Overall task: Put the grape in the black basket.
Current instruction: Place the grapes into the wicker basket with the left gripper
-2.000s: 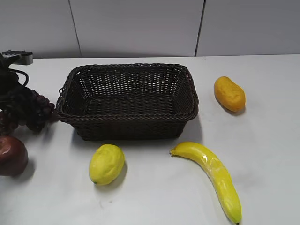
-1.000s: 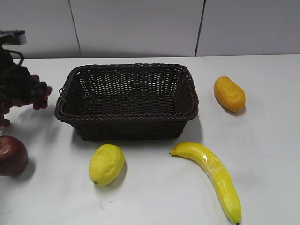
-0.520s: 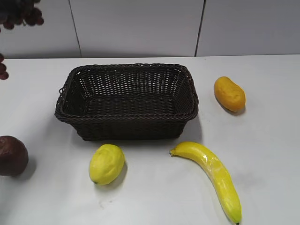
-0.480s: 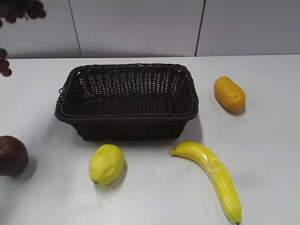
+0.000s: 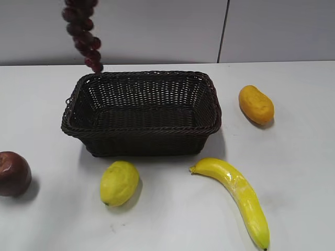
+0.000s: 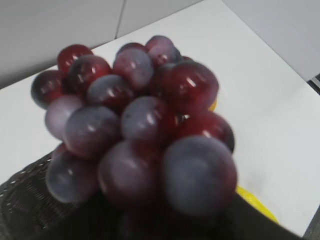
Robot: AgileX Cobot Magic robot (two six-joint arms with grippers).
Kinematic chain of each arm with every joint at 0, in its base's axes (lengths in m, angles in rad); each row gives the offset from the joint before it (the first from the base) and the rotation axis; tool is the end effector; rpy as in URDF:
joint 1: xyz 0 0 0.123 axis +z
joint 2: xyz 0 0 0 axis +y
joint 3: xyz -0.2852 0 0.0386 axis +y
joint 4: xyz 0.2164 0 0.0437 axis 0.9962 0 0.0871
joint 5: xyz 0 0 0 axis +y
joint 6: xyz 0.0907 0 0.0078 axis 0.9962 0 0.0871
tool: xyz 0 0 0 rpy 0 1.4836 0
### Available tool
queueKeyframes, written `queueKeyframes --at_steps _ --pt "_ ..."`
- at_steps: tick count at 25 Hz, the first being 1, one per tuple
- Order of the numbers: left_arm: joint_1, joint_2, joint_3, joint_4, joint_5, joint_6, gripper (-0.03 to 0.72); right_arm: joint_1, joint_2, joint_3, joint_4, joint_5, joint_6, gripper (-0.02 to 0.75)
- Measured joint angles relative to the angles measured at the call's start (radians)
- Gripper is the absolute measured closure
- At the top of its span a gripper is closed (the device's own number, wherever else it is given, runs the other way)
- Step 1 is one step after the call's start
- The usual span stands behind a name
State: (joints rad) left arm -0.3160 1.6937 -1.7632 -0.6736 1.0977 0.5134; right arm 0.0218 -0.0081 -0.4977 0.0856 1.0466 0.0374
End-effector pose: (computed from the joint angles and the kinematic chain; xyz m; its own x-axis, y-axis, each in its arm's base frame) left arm 0.3045 -0.1528 0.4038 -0.5942 0.3377 -0.7300 0.7201 0.6277 -0.2957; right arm -0.0359 0.0060 0.2626 -0.4424 0.0704 -0.8941 -0.0530 0.9931 0.1044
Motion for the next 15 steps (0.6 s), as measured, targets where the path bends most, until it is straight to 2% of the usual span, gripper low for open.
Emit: queueKeyframes --at_steps 5,15 --pt "-0.073 0.124 0.000 0.017 -0.017 0.000 0.345 0.000 0.000 0.000 0.000 0.000 0.000 0.200" --pt "-0.092 0.400 0.000 0.106 -0.011 0.000 0.345 0.000 0.000 0.000 0.000 0.000 0.000 0.200"
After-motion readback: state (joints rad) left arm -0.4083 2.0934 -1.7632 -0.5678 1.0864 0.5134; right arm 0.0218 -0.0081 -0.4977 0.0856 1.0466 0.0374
